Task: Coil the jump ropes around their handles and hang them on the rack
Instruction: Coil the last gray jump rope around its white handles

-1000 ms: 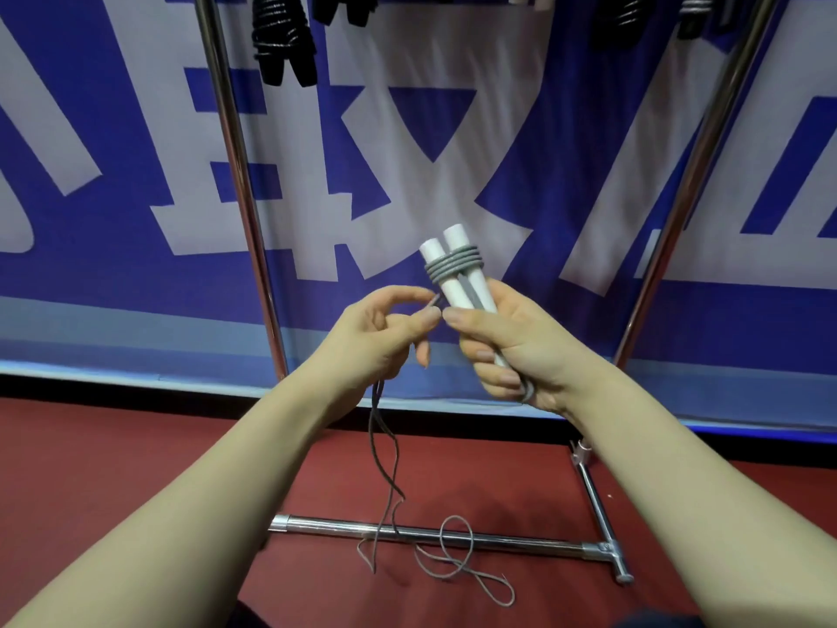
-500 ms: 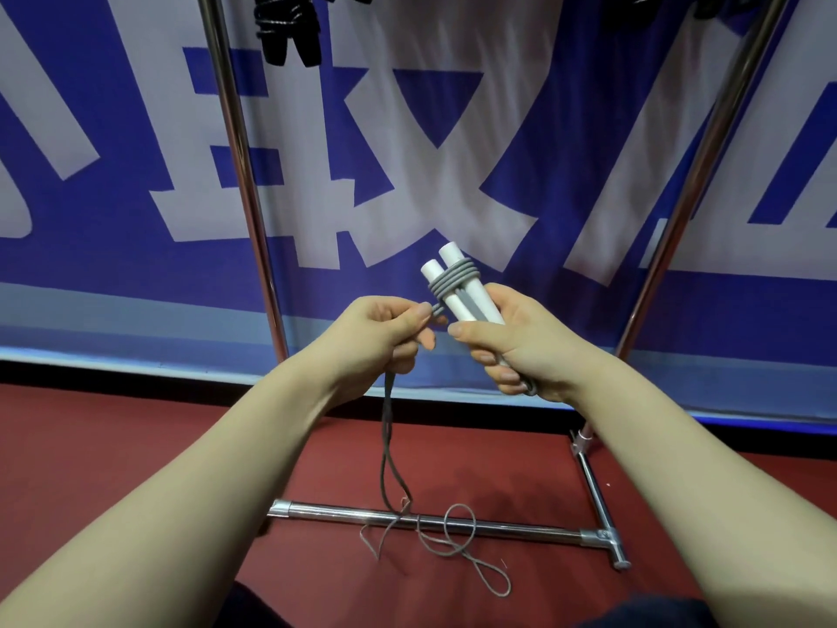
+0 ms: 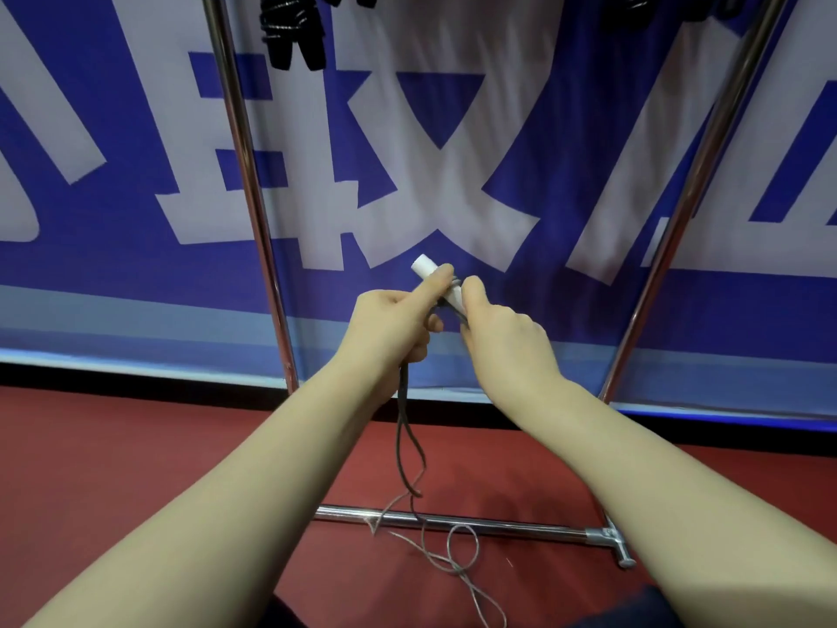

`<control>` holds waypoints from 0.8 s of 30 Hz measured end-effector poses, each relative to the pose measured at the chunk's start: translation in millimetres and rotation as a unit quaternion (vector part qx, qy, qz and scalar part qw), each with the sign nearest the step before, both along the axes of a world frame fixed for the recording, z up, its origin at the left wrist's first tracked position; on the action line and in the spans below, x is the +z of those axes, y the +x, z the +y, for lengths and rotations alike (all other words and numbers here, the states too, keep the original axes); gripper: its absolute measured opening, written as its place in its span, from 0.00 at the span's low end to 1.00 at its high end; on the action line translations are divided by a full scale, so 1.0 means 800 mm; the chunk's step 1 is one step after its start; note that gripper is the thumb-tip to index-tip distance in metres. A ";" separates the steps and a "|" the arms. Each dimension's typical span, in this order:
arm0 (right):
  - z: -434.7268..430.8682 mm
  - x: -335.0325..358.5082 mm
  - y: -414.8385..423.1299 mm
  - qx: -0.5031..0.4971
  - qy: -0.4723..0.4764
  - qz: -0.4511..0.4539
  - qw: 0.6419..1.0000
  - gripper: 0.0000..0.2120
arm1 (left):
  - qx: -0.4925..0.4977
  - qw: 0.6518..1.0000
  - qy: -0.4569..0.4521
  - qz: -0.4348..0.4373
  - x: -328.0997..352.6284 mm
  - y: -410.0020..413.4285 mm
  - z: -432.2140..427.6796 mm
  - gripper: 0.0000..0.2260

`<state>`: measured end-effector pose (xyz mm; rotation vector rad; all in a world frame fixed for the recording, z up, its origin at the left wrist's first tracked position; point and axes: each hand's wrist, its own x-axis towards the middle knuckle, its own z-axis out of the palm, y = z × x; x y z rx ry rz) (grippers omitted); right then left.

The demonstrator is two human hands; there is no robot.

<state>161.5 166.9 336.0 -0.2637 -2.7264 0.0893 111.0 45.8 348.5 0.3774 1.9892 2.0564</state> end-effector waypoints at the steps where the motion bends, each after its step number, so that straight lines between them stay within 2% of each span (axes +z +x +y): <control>1: -0.005 0.002 0.001 -0.010 0.024 -0.003 1.000 0.17 | 0.015 1.000 -0.008 0.007 -0.002 -0.001 0.000 0.23; 3: -0.016 0.004 0.001 -0.019 0.053 -0.008 0.998 0.20 | 0.041 0.999 -0.006 0.002 -0.007 -0.005 0.000 0.26; 6: -0.028 0.004 -0.004 -0.015 0.057 -0.008 0.998 0.18 | 0.044 0.997 0.053 -0.040 -0.009 -0.008 -0.003 0.19; 8: -0.029 0.001 -0.005 0.002 -0.019 0.006 1.000 0.12 | 0.020 0.995 0.083 -0.049 -0.009 -0.007 -0.008 0.11; 10: -0.025 -0.004 -0.004 0.035 -0.173 -0.002 0.984 0.14 | -0.001 0.994 0.101 -0.041 -0.010 -0.007 -0.012 0.17; 12: -0.018 -0.002 -0.001 0.066 -0.370 -0.010 0.926 0.16 | -0.022 0.994 0.103 -0.025 -0.011 -0.007 -0.017 0.21; 14: -0.010 0.007 0.004 0.113 -0.531 -0.026 0.839 0.12 | -0.056 0.991 0.119 -0.008 -0.009 -0.006 -0.021 0.19; 16: -0.005 0.016 0.011 0.175 -0.659 -0.052 0.730 0.09 | -0.085 0.989 0.122 0.008 -0.008 -0.007 -0.023 0.21; 17: -0.004 0.020 0.015 0.204 -0.704 -0.073 0.677 0.13 | -0.093 0.988 0.119 0.017 -0.008 -0.008 -0.024 0.20; 18: -0.003 0.023 0.017 0.227 -0.725 -0.097 0.642 0.17 | -0.101 0.988 0.117 0.027 -0.007 -0.008 -0.025 0.17; 20: -0.004 0.028 0.021 0.250 -0.720 -0.127 0.635 0.24 | -0.118 0.986 0.106 0.050 -0.004 -0.008 -0.028 0.14; 22: -0.003 0.029 0.021 0.245 -0.697 -0.118 0.664 0.26 | -0.138 0.983 0.093 0.076 -0.002 -0.010 -0.032 0.14; 24: -0.001 0.028 0.020 0.244 -0.656 -0.082 0.710 0.19 | -0.157 0.980 0.078 0.094 -0.001 -0.009 -0.036 0.16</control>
